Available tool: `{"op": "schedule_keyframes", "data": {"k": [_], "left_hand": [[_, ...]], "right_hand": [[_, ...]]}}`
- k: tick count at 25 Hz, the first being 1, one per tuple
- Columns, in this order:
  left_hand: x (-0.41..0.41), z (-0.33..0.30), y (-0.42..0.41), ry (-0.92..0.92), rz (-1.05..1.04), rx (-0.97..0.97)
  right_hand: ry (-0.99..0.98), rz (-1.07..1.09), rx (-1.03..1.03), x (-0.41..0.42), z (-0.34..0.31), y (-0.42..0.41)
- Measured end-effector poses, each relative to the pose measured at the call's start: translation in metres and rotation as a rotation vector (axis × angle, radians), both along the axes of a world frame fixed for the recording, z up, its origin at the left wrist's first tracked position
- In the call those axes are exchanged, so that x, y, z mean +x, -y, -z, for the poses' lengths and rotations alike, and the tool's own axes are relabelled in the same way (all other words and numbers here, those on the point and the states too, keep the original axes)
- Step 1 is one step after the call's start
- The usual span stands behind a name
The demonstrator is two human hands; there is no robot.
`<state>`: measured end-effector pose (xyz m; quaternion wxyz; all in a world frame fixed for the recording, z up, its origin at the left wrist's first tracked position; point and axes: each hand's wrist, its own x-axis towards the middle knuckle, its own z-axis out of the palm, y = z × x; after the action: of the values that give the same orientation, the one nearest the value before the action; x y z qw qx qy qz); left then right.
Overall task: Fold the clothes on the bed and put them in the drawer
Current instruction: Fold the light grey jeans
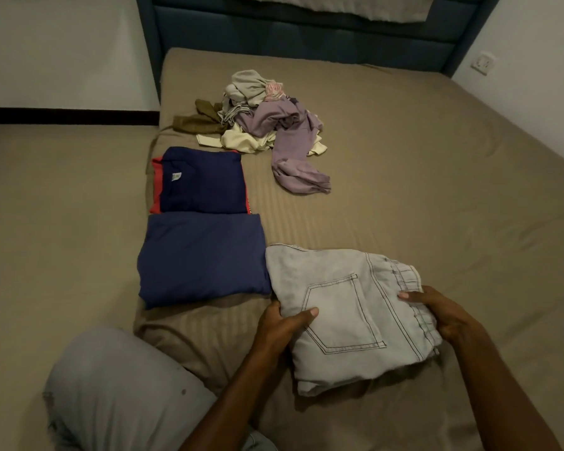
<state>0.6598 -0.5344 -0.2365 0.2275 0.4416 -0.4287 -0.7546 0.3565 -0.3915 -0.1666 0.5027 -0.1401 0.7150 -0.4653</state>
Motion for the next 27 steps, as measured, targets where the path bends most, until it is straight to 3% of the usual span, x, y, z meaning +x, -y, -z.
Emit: {"op": "schedule_keyframes", "data": {"k": [11, 16, 22, 27], "left_hand": [[0.010, -0.058, 0.019, -0.237, 0.000, -0.037], [0.074, -0.091, 0.073, -0.213, -0.111, -0.109], [0.177, -0.093, 0.172, -0.069, -0.231, -0.214], [0.199, -0.032, 0.195, 0.079, -0.341, -0.008]], "right_hand": [[0.217, 0.177, -0.314, 0.042, -0.039, -0.008], [0.345, 0.050, -0.403, 0.083, -0.060, 0.073], [0.455, -0.142, -0.407, 0.164, -0.027, 0.208], [0.151, -0.049, -0.220, 0.199, 0.038, 0.255]]}}
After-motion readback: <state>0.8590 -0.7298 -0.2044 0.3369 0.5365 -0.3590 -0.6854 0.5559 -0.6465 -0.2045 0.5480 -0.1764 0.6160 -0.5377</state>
